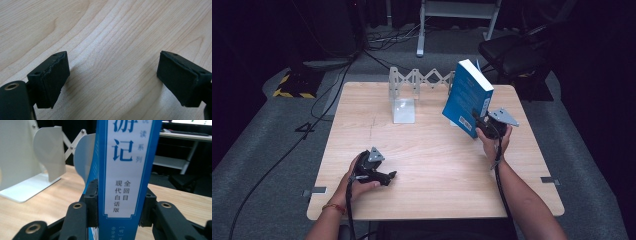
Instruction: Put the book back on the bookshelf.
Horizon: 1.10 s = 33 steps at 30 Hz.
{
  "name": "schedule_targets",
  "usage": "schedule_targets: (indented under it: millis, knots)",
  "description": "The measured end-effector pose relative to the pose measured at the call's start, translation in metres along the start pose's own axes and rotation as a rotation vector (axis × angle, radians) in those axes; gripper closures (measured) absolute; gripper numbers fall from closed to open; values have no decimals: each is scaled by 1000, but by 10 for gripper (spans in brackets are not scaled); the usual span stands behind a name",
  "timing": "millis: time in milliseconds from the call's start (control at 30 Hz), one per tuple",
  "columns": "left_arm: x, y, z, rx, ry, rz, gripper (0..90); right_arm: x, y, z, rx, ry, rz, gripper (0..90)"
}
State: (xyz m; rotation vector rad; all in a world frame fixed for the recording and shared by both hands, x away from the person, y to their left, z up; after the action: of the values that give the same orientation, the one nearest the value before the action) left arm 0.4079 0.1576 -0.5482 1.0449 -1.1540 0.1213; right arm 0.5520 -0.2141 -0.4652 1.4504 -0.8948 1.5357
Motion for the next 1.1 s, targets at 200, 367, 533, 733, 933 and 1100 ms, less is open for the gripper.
schedule_targets:
  millis: [200,367,533,733,933,1100]
  knots:
    - [0,0,0,-1,1,0,115,-4,12,1,48,5,3,615]
    - [0,0,0,0,1,0,116,-6,16,4,69,23,-19,597]
    - [0,0,0,-1,2,-1,116,-18,23,7,115,35,-93,564]
    - [0,0,0,2,-3,-1,115,-48,26,11,185,36,-196,587]
    - [0,0,0,1,-3,-1,114,-61,16,7,180,38,-251,608]
    - [0,-1,0,-5,1,-1,112,-60,14,1,155,20,-266,617]
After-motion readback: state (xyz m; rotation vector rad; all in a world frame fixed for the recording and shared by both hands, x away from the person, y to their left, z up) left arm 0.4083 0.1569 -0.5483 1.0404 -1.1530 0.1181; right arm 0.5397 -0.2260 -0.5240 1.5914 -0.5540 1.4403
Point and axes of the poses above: each handheld gripper's, and its own axes: y roughly backward along the jaws, x roughly out of its top, z roughly to its right, the point moved 6 cm from there along -y, roughly forward along the jaws, and after that the axes turned 9 degrees about z, right-handed, at the moved point
